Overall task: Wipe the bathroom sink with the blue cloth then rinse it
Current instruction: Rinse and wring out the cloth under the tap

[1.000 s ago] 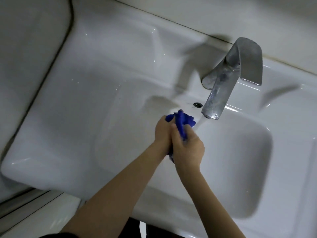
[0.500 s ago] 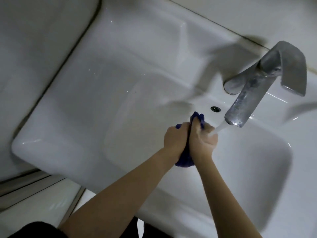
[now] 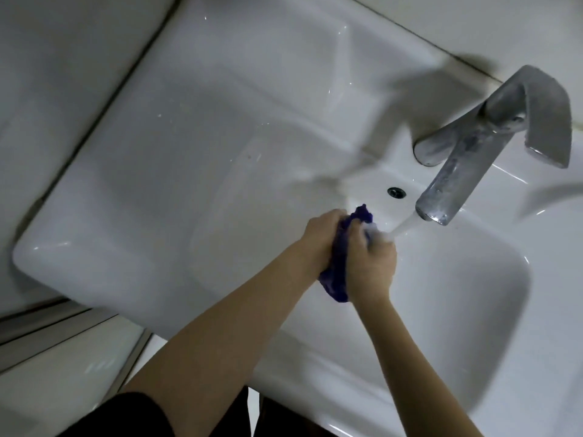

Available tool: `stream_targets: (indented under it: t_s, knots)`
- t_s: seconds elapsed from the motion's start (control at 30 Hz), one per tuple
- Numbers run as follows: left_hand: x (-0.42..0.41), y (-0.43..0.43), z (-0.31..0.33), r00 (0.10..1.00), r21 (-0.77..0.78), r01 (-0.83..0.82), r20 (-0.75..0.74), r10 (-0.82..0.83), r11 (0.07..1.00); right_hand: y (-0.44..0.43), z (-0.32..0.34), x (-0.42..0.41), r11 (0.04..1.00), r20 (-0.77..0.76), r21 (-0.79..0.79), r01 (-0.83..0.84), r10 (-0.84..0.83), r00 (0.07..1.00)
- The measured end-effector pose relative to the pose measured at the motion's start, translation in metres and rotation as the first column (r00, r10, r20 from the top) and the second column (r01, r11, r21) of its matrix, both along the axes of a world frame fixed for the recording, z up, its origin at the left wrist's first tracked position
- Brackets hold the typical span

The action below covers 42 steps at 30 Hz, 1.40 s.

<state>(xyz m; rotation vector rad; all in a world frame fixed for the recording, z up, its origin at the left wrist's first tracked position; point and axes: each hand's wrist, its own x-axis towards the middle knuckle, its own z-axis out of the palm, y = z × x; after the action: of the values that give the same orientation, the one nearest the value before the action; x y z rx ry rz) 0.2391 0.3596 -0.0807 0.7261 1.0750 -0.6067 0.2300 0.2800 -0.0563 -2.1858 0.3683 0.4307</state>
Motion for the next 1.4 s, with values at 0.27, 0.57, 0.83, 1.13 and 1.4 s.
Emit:
stream_targets:
  t_s: [0.27,0.57,0.83,1.13,1.4]
  knots:
    - [-0.009,-0.032,0.001,0.999,0.067,0.021,-0.049,-0.018,0.998,-0.023,-0.021,0.038,0.989,-0.058,-0.139,0.044,-0.053,0.997]
    - [-0.023,-0.047,-0.013,0.988,-0.075,-0.073,-0.139,0.062,0.995,-0.033,-0.033,0.029,0.989,-0.084,-0.119,-0.084,0.075,0.994]
    - [-0.025,-0.029,-0.013,0.993,-0.034,0.017,-0.120,-0.021,0.999,-0.017,-0.019,-0.019,0.946,-0.100,-0.223,-0.237,0.220,0.971]
    - [0.002,-0.017,0.000,0.995,0.009,0.104,-0.005,-0.104,0.995,-0.008,-0.006,-0.023,0.973,-0.033,-0.153,-0.172,0.169,0.985]
    - [-0.001,-0.024,-0.006,0.978,0.264,0.210,-0.071,-0.198,0.941,-0.019,-0.020,0.002,0.989,-0.055,-0.129,0.065,-0.073,0.996]
